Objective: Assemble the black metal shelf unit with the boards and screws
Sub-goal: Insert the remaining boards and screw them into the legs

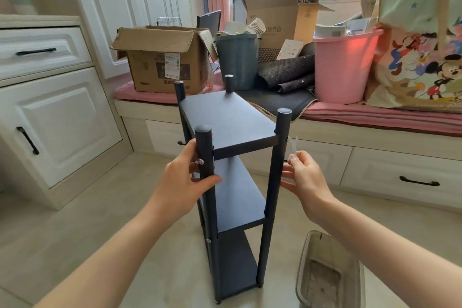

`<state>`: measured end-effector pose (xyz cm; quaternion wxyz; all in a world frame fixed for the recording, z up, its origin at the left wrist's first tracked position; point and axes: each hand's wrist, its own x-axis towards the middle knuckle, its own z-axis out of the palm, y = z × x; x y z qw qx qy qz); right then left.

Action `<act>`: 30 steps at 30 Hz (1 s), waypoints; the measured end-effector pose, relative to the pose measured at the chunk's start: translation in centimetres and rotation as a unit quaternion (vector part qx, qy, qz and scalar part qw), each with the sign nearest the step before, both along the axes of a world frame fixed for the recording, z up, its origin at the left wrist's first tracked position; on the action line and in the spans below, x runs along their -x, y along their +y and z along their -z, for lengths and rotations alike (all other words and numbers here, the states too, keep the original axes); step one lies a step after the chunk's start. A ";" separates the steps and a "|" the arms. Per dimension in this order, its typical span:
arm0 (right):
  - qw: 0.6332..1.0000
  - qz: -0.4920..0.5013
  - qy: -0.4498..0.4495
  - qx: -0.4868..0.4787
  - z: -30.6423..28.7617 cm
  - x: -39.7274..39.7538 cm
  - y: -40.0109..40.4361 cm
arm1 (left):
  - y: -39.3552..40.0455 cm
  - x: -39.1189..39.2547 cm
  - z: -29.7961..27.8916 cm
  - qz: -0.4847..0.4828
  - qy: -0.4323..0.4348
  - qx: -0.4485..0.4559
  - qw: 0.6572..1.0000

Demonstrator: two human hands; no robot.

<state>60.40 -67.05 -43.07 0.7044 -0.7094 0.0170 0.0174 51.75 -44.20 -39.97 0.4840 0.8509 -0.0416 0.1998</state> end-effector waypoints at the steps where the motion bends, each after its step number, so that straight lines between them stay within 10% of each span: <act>1: 1.000 0.003 0.002 -0.002 0.0 0.1 -0.1 | 0.2 0.0 0.0 -0.001 -0.002 0.003 1.000; 30: 0.972 -0.186 0.102 -0.098 -0.8 6.5 4.1 | 5.7 -2.2 0.6 -0.188 -0.065 0.000 0.980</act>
